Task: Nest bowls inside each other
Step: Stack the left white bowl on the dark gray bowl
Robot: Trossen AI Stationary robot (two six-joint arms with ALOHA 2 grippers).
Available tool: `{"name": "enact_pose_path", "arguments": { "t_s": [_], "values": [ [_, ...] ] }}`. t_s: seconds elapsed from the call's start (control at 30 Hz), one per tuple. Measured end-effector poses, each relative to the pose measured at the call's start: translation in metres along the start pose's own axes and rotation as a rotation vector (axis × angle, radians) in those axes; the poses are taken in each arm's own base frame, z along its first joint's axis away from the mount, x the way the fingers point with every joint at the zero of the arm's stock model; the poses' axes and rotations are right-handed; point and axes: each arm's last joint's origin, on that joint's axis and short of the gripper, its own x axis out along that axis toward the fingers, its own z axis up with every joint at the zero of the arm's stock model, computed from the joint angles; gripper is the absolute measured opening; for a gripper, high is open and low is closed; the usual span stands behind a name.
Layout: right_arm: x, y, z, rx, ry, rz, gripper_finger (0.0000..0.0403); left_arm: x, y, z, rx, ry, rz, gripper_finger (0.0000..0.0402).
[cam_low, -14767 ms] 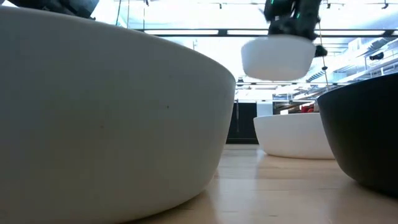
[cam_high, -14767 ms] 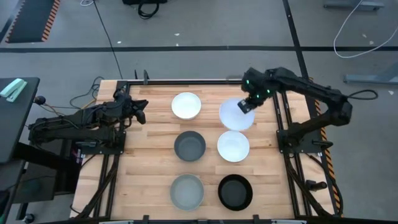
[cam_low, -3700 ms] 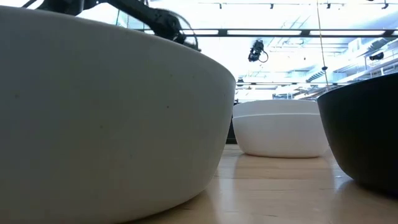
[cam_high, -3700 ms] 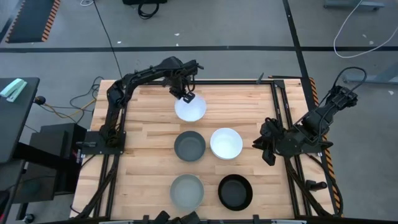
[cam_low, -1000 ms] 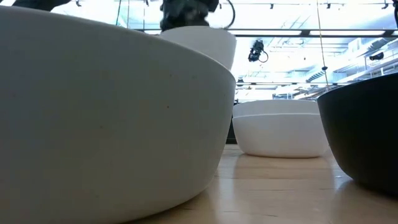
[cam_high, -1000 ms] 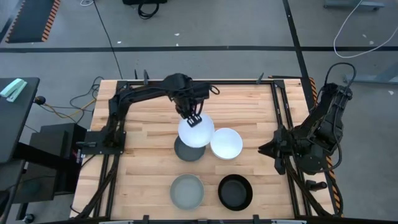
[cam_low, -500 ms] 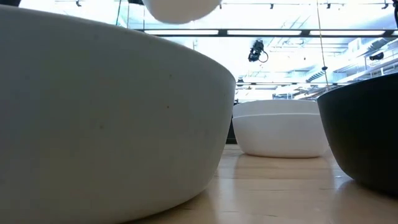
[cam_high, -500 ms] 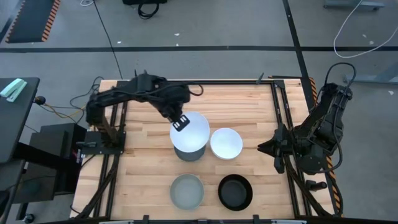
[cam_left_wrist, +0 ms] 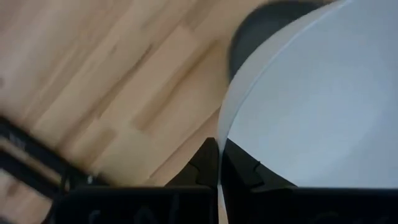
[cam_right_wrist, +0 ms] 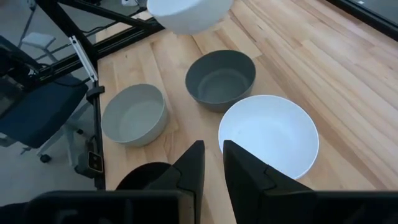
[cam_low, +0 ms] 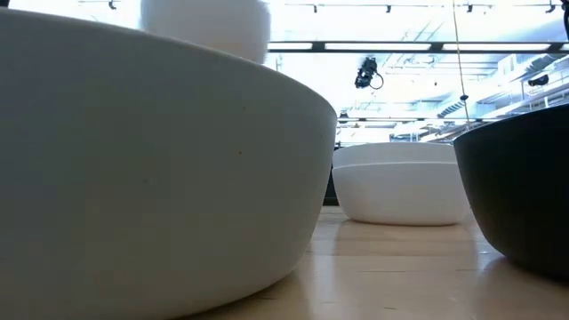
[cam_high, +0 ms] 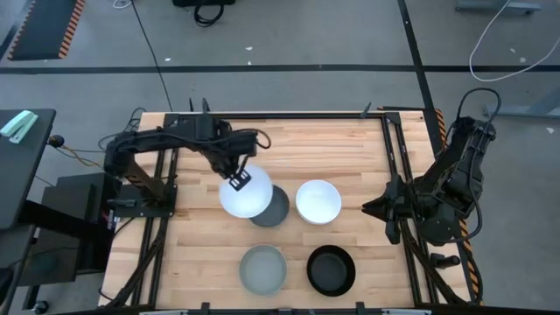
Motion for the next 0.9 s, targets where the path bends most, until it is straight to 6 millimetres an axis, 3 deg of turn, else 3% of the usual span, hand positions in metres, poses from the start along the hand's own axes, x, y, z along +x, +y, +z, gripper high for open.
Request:
{"name": "enact_pose_path", "arguments": {
  "t_s": [0.17,0.67,0.9],
  "values": [
    [0.000,0.000,0.000,-0.006,-0.013,-0.007,0.0066,0.032,0.005,-0.007,-0.022,0.031,-0.014,0.0008],
    [0.001,0.000,0.002,0.010,-0.034,-0.014,0.0066,0.102,0.002,0.015,-0.067,-0.080,-0.174,0.0008],
    [0.004,-0.002,0.005,0.034,-0.041,-0.029,0.0066,0.128,0.003,0.021,-0.072,-0.016,-0.125,0.0008]
  ]
}}
